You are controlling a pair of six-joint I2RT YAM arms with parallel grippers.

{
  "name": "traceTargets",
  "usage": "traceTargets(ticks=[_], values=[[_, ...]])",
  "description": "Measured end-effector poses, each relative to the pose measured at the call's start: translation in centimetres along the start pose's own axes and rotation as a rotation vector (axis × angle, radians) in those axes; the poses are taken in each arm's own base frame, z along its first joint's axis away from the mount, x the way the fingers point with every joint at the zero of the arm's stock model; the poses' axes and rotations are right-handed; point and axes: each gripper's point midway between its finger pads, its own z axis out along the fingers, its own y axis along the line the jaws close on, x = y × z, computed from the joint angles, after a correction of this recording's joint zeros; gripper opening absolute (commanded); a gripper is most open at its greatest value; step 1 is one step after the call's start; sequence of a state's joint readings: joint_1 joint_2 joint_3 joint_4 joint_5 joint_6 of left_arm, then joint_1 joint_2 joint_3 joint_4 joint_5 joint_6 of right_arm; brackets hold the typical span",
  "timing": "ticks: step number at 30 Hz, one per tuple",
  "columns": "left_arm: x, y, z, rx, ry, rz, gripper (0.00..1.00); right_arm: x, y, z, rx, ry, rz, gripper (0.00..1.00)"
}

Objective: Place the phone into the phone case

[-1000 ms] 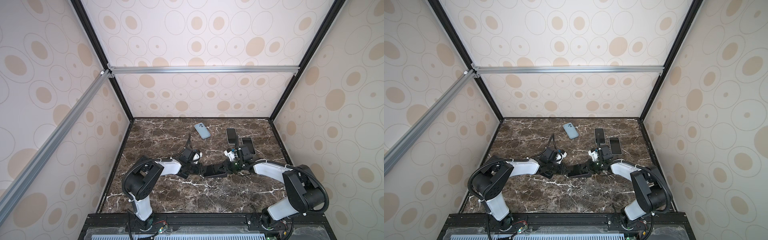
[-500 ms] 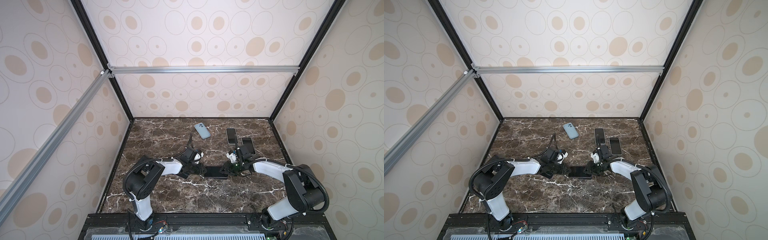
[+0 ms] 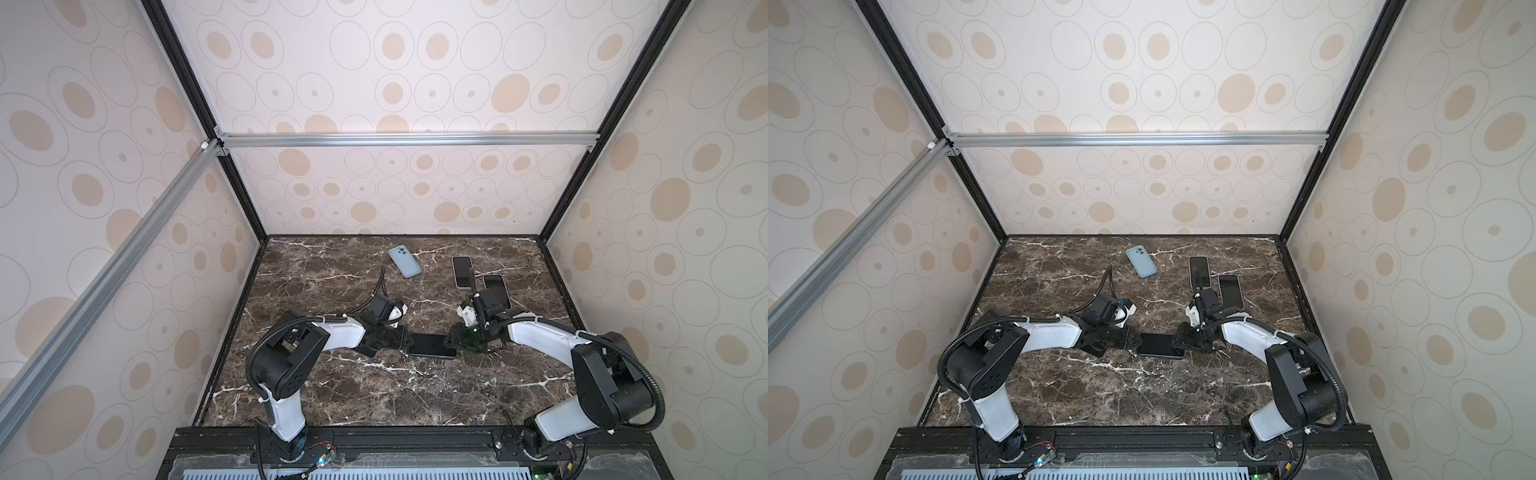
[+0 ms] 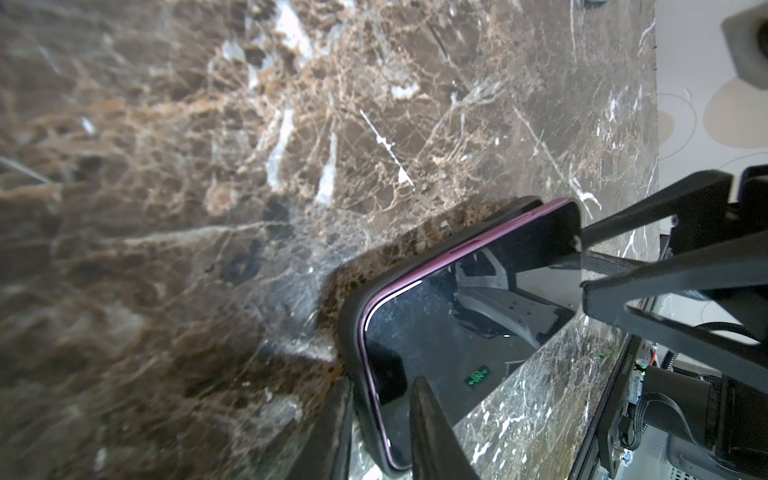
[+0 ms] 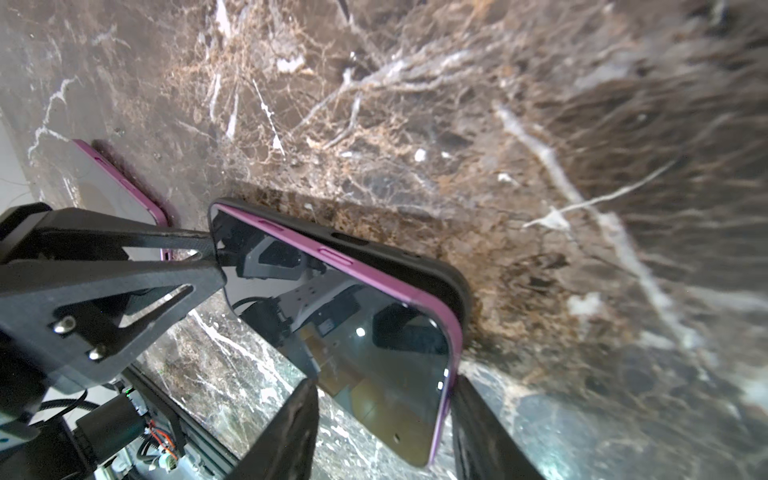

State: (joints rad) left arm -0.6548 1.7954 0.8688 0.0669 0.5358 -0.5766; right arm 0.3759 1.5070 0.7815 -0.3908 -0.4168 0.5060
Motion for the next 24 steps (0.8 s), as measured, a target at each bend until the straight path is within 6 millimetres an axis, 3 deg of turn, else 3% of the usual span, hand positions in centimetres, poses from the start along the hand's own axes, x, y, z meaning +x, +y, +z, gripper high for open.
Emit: traceTargets(ticks=[9,18,24], values=[[0.0,0.0,0.0,-0.002,0.0,0.006,0.26,0.6,-1.0,0.2,0.035,0.004,-0.001,0.44],[0.0,0.0,0.0,-0.003,0.001,0.007,0.25,0.9,-1.3,0.7,0.032,0.008,-0.006,0.21],[0.0,0.0,0.0,-0.003,0.002,0.005,0.25,0.9,-1.4,0.8,0.034,0.01,-0.005,0.16]])
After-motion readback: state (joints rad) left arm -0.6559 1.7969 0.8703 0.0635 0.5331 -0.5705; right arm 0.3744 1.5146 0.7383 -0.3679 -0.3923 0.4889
